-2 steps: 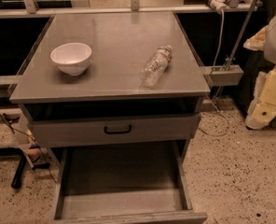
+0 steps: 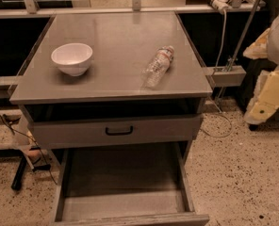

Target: Close middle drawer

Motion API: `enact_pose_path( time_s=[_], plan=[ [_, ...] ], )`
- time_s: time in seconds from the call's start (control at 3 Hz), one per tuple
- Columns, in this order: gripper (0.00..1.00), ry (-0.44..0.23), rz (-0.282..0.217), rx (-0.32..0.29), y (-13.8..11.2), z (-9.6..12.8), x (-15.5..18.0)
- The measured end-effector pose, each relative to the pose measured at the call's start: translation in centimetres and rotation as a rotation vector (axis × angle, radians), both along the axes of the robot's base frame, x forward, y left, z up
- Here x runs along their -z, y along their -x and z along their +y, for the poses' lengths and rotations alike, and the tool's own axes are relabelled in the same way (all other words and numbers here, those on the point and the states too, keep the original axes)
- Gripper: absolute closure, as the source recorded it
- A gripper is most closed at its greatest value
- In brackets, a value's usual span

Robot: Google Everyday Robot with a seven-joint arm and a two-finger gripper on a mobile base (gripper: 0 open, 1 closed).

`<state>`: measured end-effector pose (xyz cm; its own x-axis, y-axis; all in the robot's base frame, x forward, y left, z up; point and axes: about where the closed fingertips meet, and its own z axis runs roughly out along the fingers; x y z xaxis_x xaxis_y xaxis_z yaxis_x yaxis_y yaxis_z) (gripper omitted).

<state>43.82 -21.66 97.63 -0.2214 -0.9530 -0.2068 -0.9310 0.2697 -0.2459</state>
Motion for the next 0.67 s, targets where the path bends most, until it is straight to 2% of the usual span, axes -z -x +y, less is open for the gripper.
enact_pose_path(
  time_s=[0.67],
  plan=[
    [0.66,0.0,0.0,0.0,0.0,0.0,0.0]
  ],
)
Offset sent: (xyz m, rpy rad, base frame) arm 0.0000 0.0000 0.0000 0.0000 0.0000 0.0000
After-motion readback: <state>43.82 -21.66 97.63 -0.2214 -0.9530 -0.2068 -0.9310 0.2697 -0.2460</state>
